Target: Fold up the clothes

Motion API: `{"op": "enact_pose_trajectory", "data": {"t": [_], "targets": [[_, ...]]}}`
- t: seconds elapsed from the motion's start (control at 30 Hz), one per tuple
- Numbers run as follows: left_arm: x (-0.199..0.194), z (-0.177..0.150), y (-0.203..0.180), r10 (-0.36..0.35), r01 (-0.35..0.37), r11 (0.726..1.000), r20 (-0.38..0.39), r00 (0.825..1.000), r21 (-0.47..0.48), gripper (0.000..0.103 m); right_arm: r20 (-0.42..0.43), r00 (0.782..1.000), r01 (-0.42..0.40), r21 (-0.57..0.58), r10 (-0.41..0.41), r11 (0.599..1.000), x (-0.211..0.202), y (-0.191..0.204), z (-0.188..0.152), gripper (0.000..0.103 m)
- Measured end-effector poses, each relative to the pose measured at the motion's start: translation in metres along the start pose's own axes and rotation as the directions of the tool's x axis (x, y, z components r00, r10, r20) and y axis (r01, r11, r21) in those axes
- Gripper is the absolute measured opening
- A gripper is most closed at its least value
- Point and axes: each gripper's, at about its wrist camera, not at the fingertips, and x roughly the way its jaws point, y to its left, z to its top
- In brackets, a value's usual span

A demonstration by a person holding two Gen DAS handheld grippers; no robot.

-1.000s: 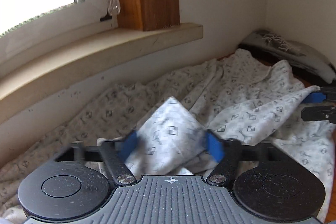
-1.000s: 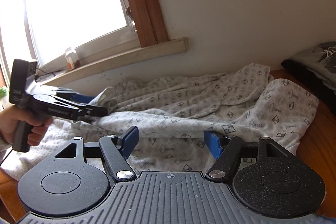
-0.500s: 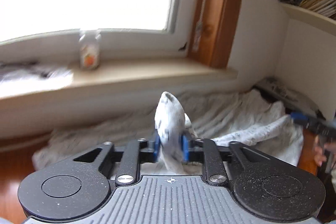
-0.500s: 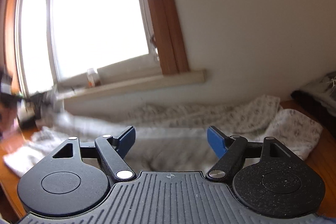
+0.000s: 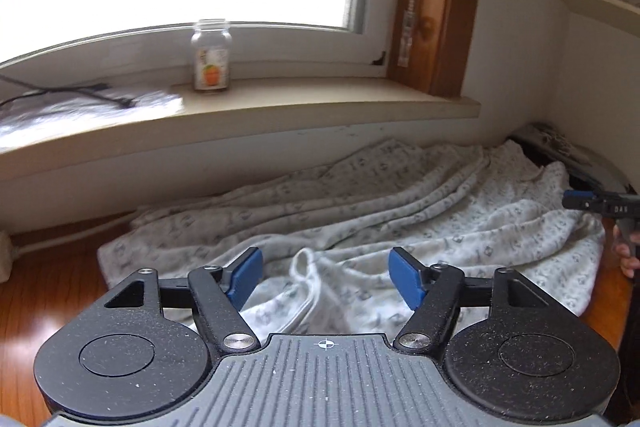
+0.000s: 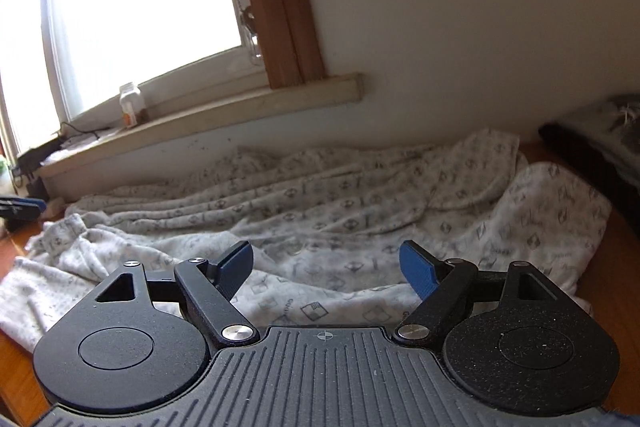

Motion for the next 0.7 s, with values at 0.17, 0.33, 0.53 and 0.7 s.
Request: {"op": "enact_pose_trajectory", "data": {"t": [0.17,0.33,0.53,0.7], "targets": [[0.044,-0.004,-0.002,0.02,-0.02,1.0,-0.078,0.997,0.011,0.062,-0.061,0.998,0.0,0.056,0.003,0.998,0.009,-0.011,-0.001,0.08],[0.036,-0.017,0.004,0.0,0.002,1.0,-0.07,0.998,0.026,0.019,-0.068,0.997,-0.015,0.061,0.019,0.998,0.011,-0.011,0.0,0.08],[-0.036,-0.026,0.002,-0.023,0.019,0.997,0.044,0.999,0.074,0.011,-0.064,0.998,-0.021,0.064,0.025,0.998,0.01,-0.011,0.0,0.08],[-0.079,-0.049,-0.002,0.002,-0.002,0.994,0.005,1.0,0.107,0.012,-0.069,0.997,-0.023,0.059,0.028,0.998,0.011,-0.01,0.0,0.08]]}}
